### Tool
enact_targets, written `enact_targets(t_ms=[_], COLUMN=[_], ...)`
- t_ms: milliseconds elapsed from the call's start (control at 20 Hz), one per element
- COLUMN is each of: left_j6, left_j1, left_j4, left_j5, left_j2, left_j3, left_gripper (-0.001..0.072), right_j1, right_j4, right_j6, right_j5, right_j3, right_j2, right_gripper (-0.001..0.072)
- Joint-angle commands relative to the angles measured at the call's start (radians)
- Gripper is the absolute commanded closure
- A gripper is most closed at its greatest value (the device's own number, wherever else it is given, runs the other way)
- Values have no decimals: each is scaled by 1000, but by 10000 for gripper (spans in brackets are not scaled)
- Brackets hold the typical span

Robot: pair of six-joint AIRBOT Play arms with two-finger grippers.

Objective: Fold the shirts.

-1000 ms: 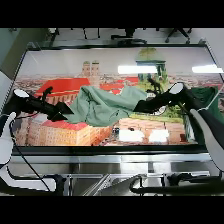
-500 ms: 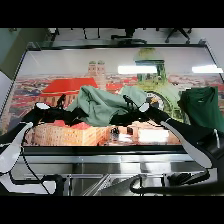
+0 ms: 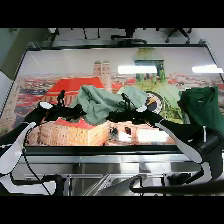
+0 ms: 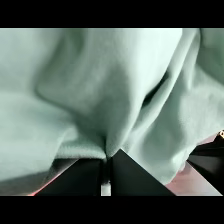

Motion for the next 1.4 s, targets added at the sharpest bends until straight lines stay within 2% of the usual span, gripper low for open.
enact_targets(t_ms=[0, 100, 300, 450, 750, 850, 950, 1100, 1250, 1350], left_j6=[19, 30, 39, 29, 9, 9, 9, -27, -35, -58], left_j1=[14, 59, 206, 264, 171, 219, 348, 570, 583, 554], left_j4=[-1, 0, 0, -8, -7, -5, -3, -3, 6, 66], left_j5=[-9, -43, -277, -409, -410, -415, -429, -447, -485, -541], left_j2=[31, 115, 293, 406, 584, 652, 730, 801, 771, 696], left_j3=[1, 3, 116, 213, 254, 306, 410, 587, 735, 825], left_gripper=[691, 691, 690, 691, 691, 691, 691, 691, 691, 691], right_j1=[-13, -68, -274, -401, -401, -413, -446, -518, -591, -624], right_j4=[85, 11, -229, -237, -213, -241, -293, -431, -660, -799], right_j6=[-78, -66, 116, 135, 149, 148, 150, 154, 197, 248], right_j5=[26, 63, 129, 184, 270, 271, 273, 249, 215, 216], right_j3=[11, 11, 11, 11, 13, 59, 158, 346, 521, 573], right_j2=[41, 135, 410, 595, 727, 781, 846, 928, 958, 941], right_gripper=[692, 693, 693, 694, 694, 694, 694, 693, 694, 693])
